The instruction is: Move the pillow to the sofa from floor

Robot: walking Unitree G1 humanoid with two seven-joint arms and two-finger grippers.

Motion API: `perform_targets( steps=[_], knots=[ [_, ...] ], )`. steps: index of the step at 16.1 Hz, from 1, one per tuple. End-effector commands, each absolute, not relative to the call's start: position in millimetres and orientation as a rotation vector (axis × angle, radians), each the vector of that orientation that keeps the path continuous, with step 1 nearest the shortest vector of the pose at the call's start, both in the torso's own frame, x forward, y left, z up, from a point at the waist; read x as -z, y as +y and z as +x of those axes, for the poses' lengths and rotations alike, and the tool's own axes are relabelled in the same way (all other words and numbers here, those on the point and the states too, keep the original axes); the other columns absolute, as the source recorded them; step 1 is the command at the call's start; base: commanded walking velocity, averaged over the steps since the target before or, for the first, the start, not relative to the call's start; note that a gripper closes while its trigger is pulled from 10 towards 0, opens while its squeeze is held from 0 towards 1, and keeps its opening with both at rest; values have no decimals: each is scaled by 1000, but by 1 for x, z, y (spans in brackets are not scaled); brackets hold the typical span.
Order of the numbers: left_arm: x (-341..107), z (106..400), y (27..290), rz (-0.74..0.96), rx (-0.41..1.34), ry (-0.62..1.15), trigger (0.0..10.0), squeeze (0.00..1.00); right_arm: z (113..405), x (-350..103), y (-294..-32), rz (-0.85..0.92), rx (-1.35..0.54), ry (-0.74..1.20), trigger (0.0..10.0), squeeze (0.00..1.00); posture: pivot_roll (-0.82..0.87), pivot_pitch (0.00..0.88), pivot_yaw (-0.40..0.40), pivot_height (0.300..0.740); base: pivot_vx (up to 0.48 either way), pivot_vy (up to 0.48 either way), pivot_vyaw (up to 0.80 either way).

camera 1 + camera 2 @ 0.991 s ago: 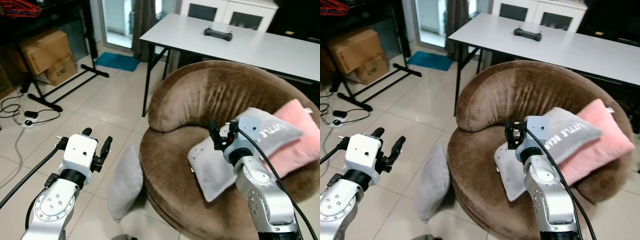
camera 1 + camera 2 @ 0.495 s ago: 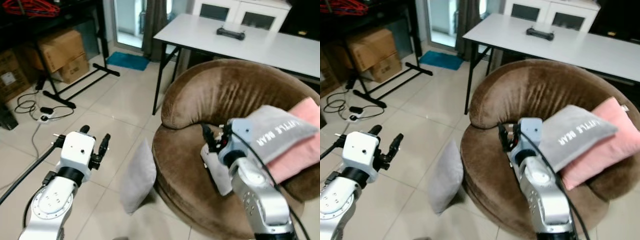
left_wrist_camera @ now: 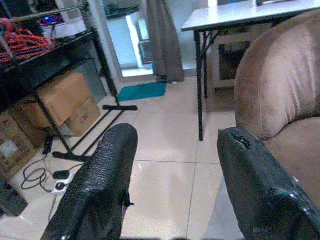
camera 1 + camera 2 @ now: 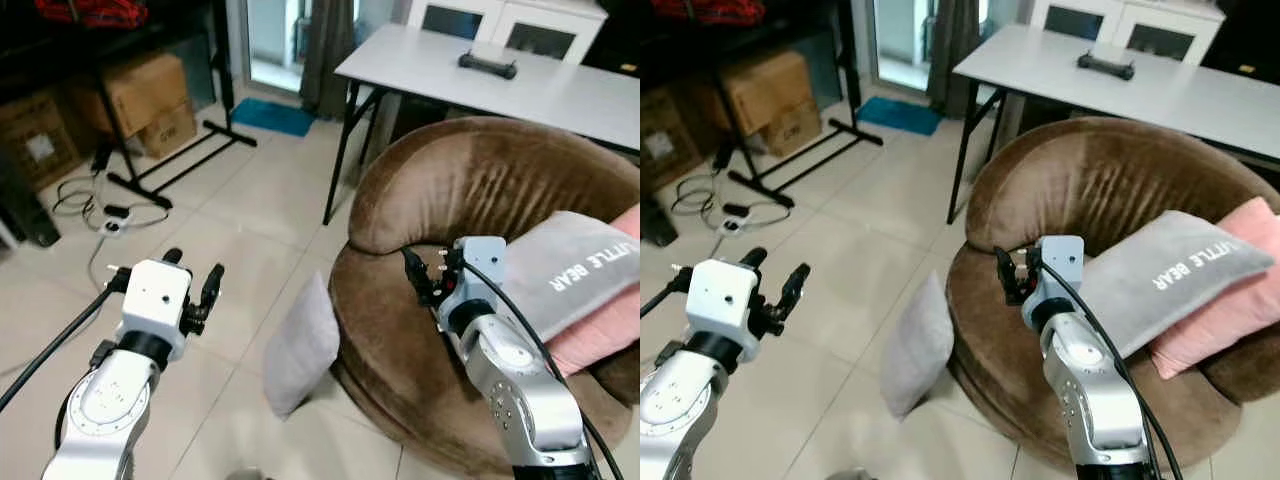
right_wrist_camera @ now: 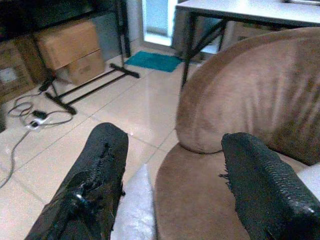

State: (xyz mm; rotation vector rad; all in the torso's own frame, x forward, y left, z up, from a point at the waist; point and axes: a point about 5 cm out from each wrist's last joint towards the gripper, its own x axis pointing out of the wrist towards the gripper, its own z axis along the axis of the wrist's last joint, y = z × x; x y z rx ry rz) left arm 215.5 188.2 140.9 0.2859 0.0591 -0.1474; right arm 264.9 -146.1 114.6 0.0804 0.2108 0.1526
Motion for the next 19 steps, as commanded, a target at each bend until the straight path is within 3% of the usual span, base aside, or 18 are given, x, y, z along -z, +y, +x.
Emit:
perform_targets(
  steps=[1,4,9,14,19],
  knots=[
    [-142,216,189,272,146,54,10000,0,265,-120,-144,69,-171,196,10000,0,97,0,-40,740,0,0,800],
    [-143,216,189,272,148,53,10000,0,266,-119,-144,68,-175,202,10000,0,98,0,-42,740,174,0,800],
    [-143,216,189,273,150,53,10000,0,266,-119,-141,37,-213,208,10000,0,98,0,-43,740,279,0,0],
    [-143,215,189,274,154,54,10000,0,266,-117,-138,37,-228,213,10000,0,100,0,-45,740,284,0,763],
    [-142,215,189,276,159,58,10000,0,266,-118,-144,38,-185,197,10000,0,102,0,-46,740,283,0,0]
  ],
)
